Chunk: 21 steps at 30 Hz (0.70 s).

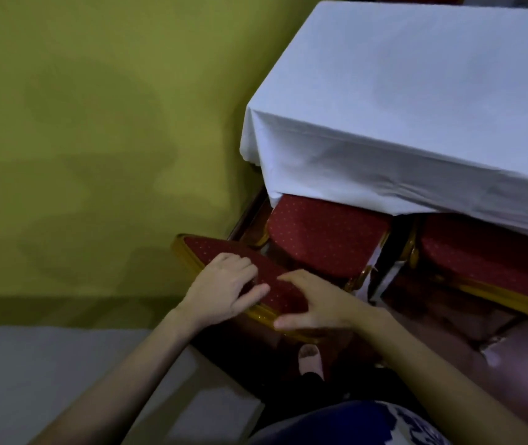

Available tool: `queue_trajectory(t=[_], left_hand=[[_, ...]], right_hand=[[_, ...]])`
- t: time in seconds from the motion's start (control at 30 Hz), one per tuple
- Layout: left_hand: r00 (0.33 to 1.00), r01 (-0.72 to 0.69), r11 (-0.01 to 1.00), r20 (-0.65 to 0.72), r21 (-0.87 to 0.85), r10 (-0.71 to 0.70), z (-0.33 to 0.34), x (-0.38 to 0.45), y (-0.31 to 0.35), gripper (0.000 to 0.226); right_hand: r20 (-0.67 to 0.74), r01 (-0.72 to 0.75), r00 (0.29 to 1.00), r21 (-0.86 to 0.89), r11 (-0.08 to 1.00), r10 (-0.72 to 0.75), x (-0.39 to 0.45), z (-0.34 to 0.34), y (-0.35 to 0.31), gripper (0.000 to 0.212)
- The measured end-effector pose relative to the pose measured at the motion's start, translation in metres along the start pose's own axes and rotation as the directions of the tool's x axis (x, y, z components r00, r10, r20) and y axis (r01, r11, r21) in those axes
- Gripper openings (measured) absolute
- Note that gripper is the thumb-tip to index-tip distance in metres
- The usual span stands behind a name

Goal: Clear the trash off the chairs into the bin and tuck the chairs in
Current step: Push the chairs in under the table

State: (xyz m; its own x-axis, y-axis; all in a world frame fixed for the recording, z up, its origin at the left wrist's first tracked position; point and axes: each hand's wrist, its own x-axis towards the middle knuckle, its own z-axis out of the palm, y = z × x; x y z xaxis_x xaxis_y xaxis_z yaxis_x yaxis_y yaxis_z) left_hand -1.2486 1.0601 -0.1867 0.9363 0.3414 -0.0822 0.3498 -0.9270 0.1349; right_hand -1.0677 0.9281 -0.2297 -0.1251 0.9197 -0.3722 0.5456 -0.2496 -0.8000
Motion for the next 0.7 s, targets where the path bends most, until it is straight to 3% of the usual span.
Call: queue_trajectory(t=[0.1, 0.17, 0.23, 0.33, 0.57, 0.7], left_hand=[[0.996, -0.09, 0.994, 0.017, 0.054, 0.089, -0.001, -0.016, -0.034, 0.064], [1.0, 0.003, 0.997, 0.003, 0.075, -0.003, 0.001, -0.026, -0.055, 0.078], [0.997, 0.071, 0.997, -0.032, -0.016, -0.072, 0.006, -0.031, -0.067, 0.082], [0.998, 0.021, 0.995, -0.061, -0.097, -0.027, 0.012, -0.019, -0.074, 0.079], [0.988, -0.018, 0.99, -0.156, -0.138, -0.003, 0.016, 0.027, -0.054, 0.079], [0.987, -0.014, 0.984, -0.161, -0.178, -0.016, 0.014, 0.064, -0.044, 0.089]], right_hand=[[0.095, 0.067, 0.994, -0.08, 0.995, -0.059, 0.007, 0.021, -0.001, 0.112], [0.068, 0.092, 0.994, -0.131, 0.987, -0.083, 0.009, 0.028, 0.0, 0.106], [0.072, 0.113, 0.992, -0.176, 0.978, -0.101, 0.004, 0.032, 0.0, 0.099], [0.096, 0.126, 0.989, -0.192, 0.973, -0.11, -0.007, 0.033, -0.002, 0.094], [-0.139, -0.016, 0.99, -0.04, 0.999, 0.01, -0.032, 0.01, 0.021, 0.079], [-0.265, -0.111, 0.96, -0.059, 0.992, 0.092, -0.038, -0.011, 0.043, 0.072]])
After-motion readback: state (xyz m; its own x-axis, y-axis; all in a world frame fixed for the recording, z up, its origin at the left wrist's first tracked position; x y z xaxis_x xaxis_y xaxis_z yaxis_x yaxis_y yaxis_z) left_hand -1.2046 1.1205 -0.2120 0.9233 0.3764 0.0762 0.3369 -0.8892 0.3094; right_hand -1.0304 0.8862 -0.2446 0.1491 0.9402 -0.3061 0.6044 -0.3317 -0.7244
